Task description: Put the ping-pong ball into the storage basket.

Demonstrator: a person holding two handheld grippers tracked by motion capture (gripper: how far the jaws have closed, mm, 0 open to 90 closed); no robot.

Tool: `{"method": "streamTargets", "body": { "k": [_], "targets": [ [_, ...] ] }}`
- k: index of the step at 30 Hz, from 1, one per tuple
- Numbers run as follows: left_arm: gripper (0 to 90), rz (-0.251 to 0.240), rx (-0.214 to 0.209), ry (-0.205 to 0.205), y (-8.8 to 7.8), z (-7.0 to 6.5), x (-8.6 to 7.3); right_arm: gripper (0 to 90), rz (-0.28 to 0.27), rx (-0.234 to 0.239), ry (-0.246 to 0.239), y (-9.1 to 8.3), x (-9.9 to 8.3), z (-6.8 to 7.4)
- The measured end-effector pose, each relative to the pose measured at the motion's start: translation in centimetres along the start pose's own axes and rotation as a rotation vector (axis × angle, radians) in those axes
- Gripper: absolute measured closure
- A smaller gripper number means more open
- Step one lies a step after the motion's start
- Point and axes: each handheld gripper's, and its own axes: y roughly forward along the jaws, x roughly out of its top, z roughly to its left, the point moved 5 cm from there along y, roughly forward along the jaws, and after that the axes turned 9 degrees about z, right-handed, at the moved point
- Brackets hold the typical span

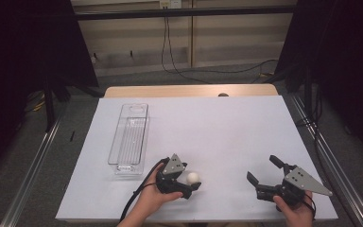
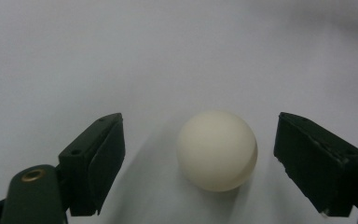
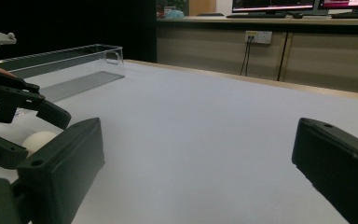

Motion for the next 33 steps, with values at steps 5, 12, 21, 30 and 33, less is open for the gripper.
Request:
{"method": "streamTargets", "body": {
  "k": [5,12,21,30,33],
  "targets": [
    [20.1,0.009,-0.009,0.013,0.12,-0.03,0.02,1.7,0.003,0.003,-0.003,0.02,-0.02,-0.01],
    [23.5,0.013,-0.019,-0.001,0.22,-0.17,0.03,1.7,0.003,0.003,-0.001,0.0,-0.03,0.0],
    [28.2,0.019,-0.028,0.002,0.38,-0.22,0.0,1.7,0.002,0.004,-0.001,0.0,-0.02,-0.01],
    [33.1,0.042,-0.02,0.001,0.38,-0.11,-0.05,1.7,0.002,0.005,-0.001,0.0,-0.02,-0.01],
    [34.8,0.045,-0.02,0.005,0.4,-0.12,-0.06,1.6,0.003,0.006,-0.004,-0.02,-0.02,-0.01]
  ]
}}
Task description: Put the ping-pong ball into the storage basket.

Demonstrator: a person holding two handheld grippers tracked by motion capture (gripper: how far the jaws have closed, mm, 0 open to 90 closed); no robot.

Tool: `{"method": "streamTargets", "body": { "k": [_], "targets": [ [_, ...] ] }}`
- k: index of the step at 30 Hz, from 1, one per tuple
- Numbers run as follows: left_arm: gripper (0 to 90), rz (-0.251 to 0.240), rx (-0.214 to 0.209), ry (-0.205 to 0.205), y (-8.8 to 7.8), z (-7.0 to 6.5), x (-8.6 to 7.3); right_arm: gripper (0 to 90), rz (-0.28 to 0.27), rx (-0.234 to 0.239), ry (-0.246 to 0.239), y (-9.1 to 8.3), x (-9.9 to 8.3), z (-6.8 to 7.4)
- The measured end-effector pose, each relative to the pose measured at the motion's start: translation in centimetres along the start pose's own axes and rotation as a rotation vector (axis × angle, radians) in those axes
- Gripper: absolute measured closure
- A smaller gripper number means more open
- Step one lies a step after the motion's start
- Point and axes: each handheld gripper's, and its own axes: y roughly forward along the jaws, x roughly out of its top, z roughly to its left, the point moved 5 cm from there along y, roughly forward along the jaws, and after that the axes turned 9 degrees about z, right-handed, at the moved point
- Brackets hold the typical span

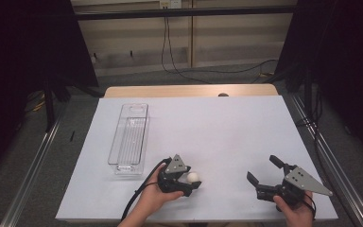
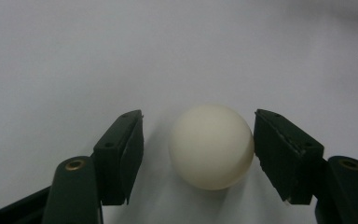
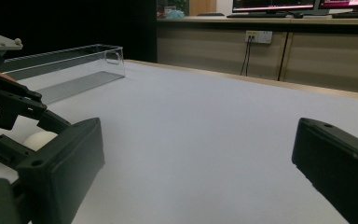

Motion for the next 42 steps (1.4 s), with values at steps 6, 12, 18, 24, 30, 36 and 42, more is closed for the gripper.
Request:
{"method": "streamTargets", "body": {
  "k": [6,12,18,24,30,36,42],
  "targets": [
    [36.3,0.005,-0.006,-0.012,0.1,-0.01,0.02,1.6,-0.003,0.0,0.001,0.02,0.01,0.0],
    [38.0,0.015,-0.001,-0.015,0.16,0.1,-0.01,1.7,-0.003,-0.002,0.004,0.03,0.02,-0.01],
    [39.2,0.022,-0.01,-0.015,0.2,0.08,-0.04,1.7,-0.003,0.0,0.0,0.01,0.01,-0.01],
    [40.8,0.033,-0.013,-0.008,0.21,0.09,-0.09,1.7,0.0,0.001,-0.002,-0.01,0.01,0.0],
    [44.2,0.036,-0.018,-0.008,0.23,0.12,-0.09,1.6,-0.002,-0.001,-0.002,-0.01,0.03,-0.01],
    [48.4,0.04,-0.025,-0.016,0.22,0.14,-0.13,1.7,-0.002,-0.001,-0.001,-0.02,0.03,-0.02],
    [50.8,0.035,-0.035,-0.026,0.24,0.14,-0.12,1.6,-0.004,-0.003,0.0,-0.04,0.05,-0.02]
  ]
}}
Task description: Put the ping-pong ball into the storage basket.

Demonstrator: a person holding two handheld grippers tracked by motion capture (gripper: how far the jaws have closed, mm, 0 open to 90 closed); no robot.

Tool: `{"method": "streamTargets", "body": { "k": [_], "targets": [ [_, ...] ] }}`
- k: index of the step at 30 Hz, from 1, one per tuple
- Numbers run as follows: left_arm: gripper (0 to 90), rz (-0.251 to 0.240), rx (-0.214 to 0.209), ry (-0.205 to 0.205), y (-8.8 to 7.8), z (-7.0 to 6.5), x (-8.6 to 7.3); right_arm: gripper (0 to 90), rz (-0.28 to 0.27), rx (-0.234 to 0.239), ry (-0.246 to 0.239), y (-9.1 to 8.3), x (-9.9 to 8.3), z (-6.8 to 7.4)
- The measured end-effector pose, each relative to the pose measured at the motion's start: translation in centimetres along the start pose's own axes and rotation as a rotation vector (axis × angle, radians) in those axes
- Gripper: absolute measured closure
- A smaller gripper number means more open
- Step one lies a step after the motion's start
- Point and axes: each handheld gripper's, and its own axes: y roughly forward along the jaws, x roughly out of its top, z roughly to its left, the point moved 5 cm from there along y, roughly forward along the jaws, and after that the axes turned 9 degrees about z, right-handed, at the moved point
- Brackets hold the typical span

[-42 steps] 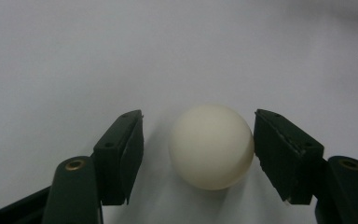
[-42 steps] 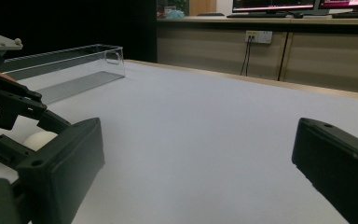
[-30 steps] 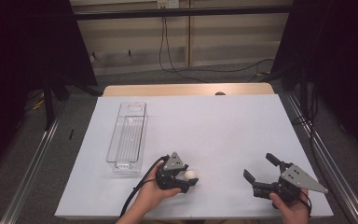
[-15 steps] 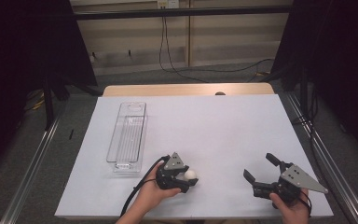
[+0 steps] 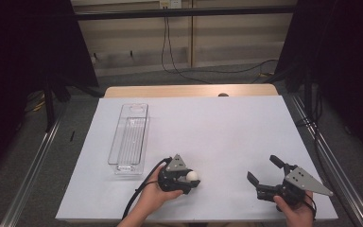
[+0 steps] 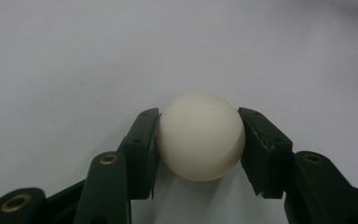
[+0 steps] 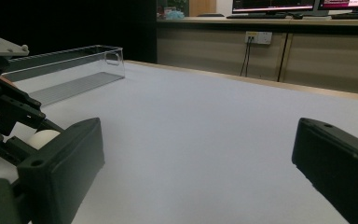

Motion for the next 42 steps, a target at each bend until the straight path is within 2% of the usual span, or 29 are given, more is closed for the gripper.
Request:
{"method": "streamTargets", "body": {
  "k": [2,3,8,12,13,17,20,23,27,32,37,42],
  "targets": [
    [51.0,-0.008,0.001,-0.013,0.0,0.0,0.0,1.7,0.002,0.002,-0.001,0.0,0.0,0.0],
    [50.9,-0.008,-0.008,-0.006,0.0,0.0,0.0,1.7,0.002,0.002,-0.001,0.0,0.0,0.0],
    [51.0,0.001,0.0,-0.012,-0.2,0.0,0.0,1.7,0.002,0.001,0.0,0.0,0.0,0.0],
    [51.0,-0.021,0.0,-0.027,-0.3,0.2,0.1,1.6,0.002,0.002,-0.001,0.0,0.0,0.0],
    [51.0,-0.018,-0.009,-0.026,-0.4,0.2,0.1,1.6,0.002,0.002,-0.001,0.0,0.0,0.0],
    [51.0,-0.015,-0.001,-0.038,-0.6,0.2,0.1,1.7,0.002,0.002,0.0,0.0,0.0,0.0],
    [51.0,-0.034,-0.014,-0.048,-0.6,0.2,0.2,1.7,0.002,0.002,0.0,-0.1,0.0,0.0],
    [51.0,-0.019,-0.001,-0.046,-0.8,0.3,0.2,1.6,-0.001,-0.001,0.003,-0.1,0.1,0.0],
    [51.0,-0.037,-0.004,-0.07,-1.1,0.4,0.3,1.7,-0.006,-0.004,0.002,-0.1,0.1,-0.1],
    [51.0,-0.042,-0.003,-0.063,-1.5,0.7,0.6,1.7,-0.007,-0.004,0.002,-0.1,0.1,-0.1],
    [51.0,-0.058,-0.003,-0.076,-1.7,0.7,0.8,1.7,-0.012,-0.006,0.005,-0.1,0.2,-0.1],
    [51.1,-0.05,-0.003,-0.073,-2.0,0.8,1.0,1.7,-0.01,-0.005,0.004,-0.1,0.1,0.0]
  ]
}}
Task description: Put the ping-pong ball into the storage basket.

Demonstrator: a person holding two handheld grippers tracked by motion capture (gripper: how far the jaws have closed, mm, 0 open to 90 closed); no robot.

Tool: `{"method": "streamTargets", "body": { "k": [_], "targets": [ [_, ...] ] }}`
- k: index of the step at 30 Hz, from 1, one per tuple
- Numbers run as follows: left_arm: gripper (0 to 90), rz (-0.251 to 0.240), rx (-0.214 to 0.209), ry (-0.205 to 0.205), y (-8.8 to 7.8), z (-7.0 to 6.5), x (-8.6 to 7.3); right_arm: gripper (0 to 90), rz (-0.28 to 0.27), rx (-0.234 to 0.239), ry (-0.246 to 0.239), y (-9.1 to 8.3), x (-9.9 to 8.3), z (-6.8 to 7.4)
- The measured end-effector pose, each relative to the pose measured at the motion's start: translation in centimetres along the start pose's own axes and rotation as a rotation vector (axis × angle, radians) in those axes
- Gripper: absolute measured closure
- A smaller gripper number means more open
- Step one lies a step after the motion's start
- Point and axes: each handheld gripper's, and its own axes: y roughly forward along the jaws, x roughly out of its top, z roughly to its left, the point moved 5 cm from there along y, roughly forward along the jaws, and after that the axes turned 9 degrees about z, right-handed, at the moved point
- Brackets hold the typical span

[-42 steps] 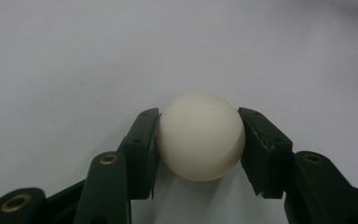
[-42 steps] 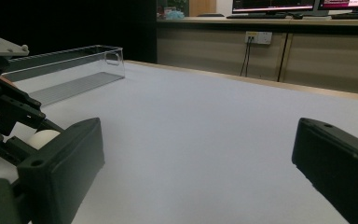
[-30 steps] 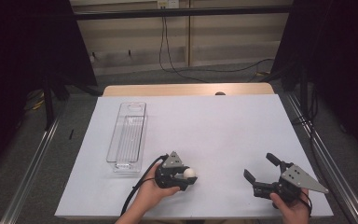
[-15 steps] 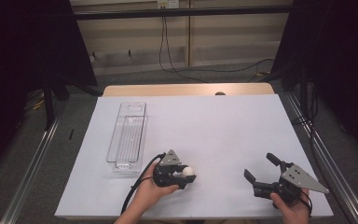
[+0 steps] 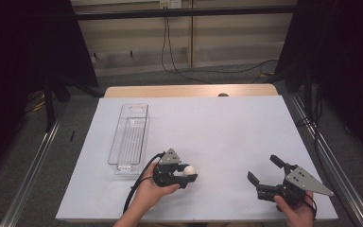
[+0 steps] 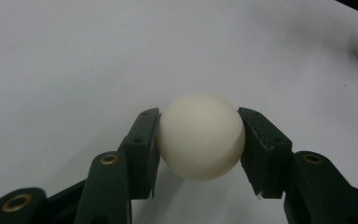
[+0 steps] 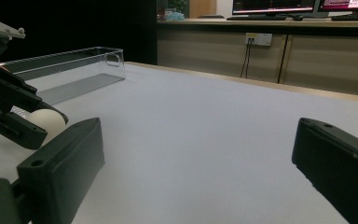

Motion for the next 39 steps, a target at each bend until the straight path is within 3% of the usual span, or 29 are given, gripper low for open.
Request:
{"method": "streamTargets", "body": {
  "k": [22,26,27,28,29,31,32,33,37,39],
  "targets": [
    [51.0,0.004,-0.003,-0.011,-0.7,0.3,1.1,1.6,0.001,0.006,-0.007,0.0,0.0,0.0],
    [51.0,0.011,0.001,-0.009,-0.8,0.3,1.2,1.7,0.001,0.007,-0.005,0.0,0.0,0.0],
    [51.0,-0.001,0.028,-0.019,-0.7,0.4,1.3,1.6,-0.001,0.006,-0.005,0.0,0.0,0.0],
    [51.0,0.014,0.002,-0.012,-0.9,0.4,1.3,1.7,0.001,0.008,-0.007,0.0,0.0,0.0],
    [51.0,-0.005,-0.007,-0.025,-0.9,0.4,1.4,1.6,0.0,0.009,-0.008,0.0,0.0,0.0],
    [51.0,0.001,-0.001,-0.027,-1.1,0.6,1.4,1.6,0.0,0.007,-0.008,0.0,0.0,0.0],
    [51.0,-0.024,-0.009,-0.041,-1.0,0.6,1.5,1.7,-0.001,0.004,-0.001,0.0,0.0,0.0],
    [51.0,-0.002,-0.002,-0.032,-1.2,0.8,1.4,1.6,0.002,0.007,-0.006,0.0,0.0,0.0],
    [51.1,-0.027,-0.009,-0.045,-1.4,0.8,1.7,1.6,0.006,0.01,-0.008,0.0,-0.1,0.1],
    [51.0,-0.016,-0.005,-0.036,-1.5,1.0,1.8,1.7,0.006,0.011,-0.007,0.0,-0.1,0.1]
  ]
}}
